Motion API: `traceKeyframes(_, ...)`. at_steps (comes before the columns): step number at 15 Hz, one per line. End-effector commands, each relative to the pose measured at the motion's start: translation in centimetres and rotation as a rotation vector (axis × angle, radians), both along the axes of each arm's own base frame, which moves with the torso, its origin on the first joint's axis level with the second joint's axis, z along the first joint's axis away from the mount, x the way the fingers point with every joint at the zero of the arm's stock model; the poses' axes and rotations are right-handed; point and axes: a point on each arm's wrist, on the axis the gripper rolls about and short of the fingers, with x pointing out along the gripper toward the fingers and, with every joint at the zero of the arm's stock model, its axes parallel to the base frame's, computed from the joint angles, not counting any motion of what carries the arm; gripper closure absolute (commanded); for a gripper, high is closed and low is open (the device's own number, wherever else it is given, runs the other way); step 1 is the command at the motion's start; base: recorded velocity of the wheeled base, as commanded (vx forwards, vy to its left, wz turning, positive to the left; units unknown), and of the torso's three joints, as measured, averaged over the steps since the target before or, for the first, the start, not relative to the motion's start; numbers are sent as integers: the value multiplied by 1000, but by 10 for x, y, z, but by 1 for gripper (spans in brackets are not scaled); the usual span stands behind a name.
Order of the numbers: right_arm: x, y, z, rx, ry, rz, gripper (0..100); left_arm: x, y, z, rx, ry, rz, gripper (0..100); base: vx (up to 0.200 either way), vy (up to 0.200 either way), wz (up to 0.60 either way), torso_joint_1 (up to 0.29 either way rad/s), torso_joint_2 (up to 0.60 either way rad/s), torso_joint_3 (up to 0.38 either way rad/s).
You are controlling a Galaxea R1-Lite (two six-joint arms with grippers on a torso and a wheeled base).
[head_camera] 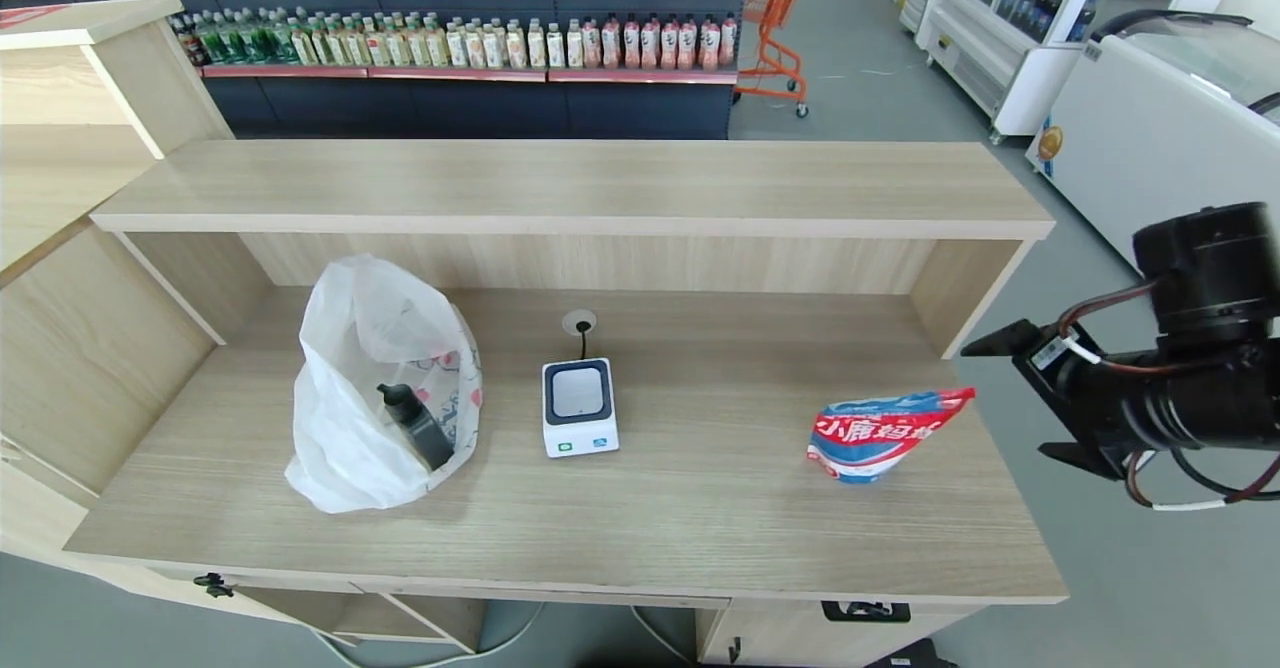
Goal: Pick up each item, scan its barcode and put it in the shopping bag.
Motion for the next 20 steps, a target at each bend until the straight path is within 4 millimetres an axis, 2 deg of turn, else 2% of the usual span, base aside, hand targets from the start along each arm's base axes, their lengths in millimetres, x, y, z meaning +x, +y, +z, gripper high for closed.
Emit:
traceKeyframes(1,38,24,-27,-27,82,-1,0,0,0,0,0,0,0,0,0,0,0,0,0,0)
traceKeyframes(3,55,29,-42,-67,114,-32,0,0,0,0,0,0,1,0,0,0,0,0,0,0)
traceKeyframes(4,62,34,-59,-102,160,-33,0,0,0,0,0,0,1,0,0,0,0,0,0,0)
traceKeyframes(7,80,39,-87,-150,178,-24,0,0,0,0,0,0,0,0,0,0,0,0,0,0)
traceKeyframes(9,95,44,-113,-200,194,21,0,0,0,0,0,0,1,0,0,0,0,0,0,0)
traceKeyframes(13,114,50,-141,-271,139,96,0,0,0,0,0,0,0,0,0,0,0,0,0,0)
traceKeyframes(14,119,52,-144,-302,108,129,100,0,0,0,0,0,1,0,0,0,0,0,0,0)
traceKeyframes(17,121,51,-156,-398,139,206,100,0,0,0,0,0,1,0,0,0,0,0,0,0)
traceKeyframes(20,122,51,-157,-458,141,216,100,0,0,0,0,0,0,0,0,0,0,0,0,0)
